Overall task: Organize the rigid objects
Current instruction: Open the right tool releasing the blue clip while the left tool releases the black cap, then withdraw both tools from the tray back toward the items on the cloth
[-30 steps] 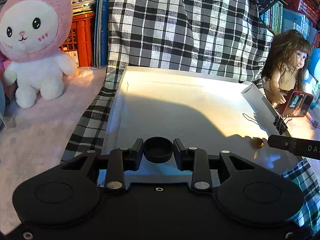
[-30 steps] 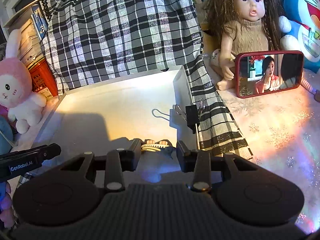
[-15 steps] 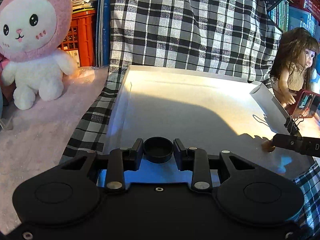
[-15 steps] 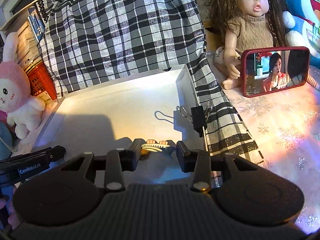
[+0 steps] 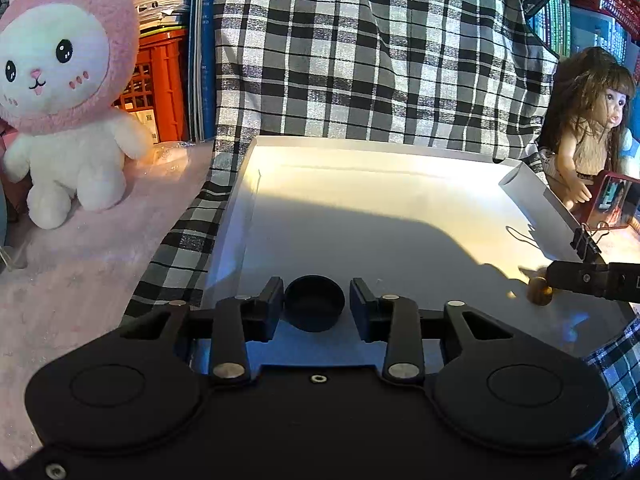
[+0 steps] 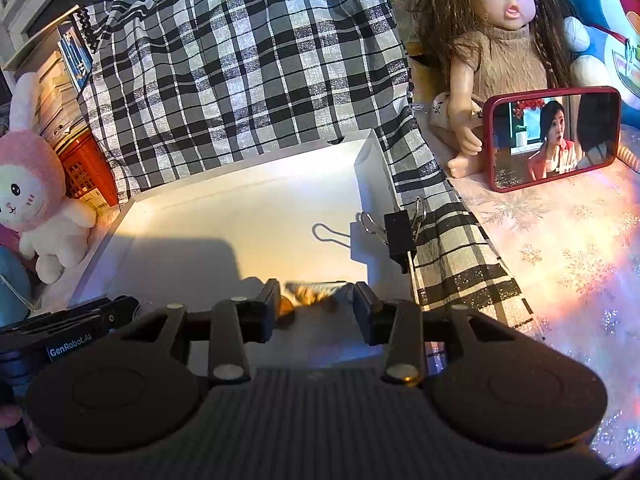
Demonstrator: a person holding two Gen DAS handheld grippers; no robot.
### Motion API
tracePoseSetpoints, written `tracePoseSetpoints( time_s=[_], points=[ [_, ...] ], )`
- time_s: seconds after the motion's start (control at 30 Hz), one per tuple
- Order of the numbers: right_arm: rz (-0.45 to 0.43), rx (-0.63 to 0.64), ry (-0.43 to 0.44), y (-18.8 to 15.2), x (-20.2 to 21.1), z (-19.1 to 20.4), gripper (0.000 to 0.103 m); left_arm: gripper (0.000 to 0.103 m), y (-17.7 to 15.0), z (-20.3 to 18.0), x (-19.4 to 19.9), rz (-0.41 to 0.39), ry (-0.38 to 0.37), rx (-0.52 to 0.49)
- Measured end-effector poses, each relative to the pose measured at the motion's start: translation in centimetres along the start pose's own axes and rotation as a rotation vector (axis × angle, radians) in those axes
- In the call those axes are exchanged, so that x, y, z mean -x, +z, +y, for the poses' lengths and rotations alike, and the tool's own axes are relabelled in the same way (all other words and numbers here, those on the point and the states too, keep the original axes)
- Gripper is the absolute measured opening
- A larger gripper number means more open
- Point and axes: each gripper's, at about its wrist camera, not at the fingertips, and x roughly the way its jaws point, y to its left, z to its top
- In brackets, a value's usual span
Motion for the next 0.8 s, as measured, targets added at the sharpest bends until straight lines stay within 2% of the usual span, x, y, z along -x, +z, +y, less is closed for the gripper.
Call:
tracePoseSetpoints(
  time_s=[0.37, 0.63, 0.8],
  points=[
    [-0.022, 0.019, 0.025, -0.4, 1.1, 0.6, 0.074, 0.065, -0.3, -0.1, 2.2, -0.038, -0.031, -0.008],
    [-0.047, 0.052, 0.042, -0.8, 2.7, 1.1, 0.081, 0.070, -1.1, -0.6, 4.6, -0.064, -0.055, -0.043],
    [-0.060, 0.075, 0.061, -1.7, 4.0, 1.2, 0.084, 0.071, -2.3, -0.4, 6.4, -0.073, -0.076, -0.032]
  ],
)
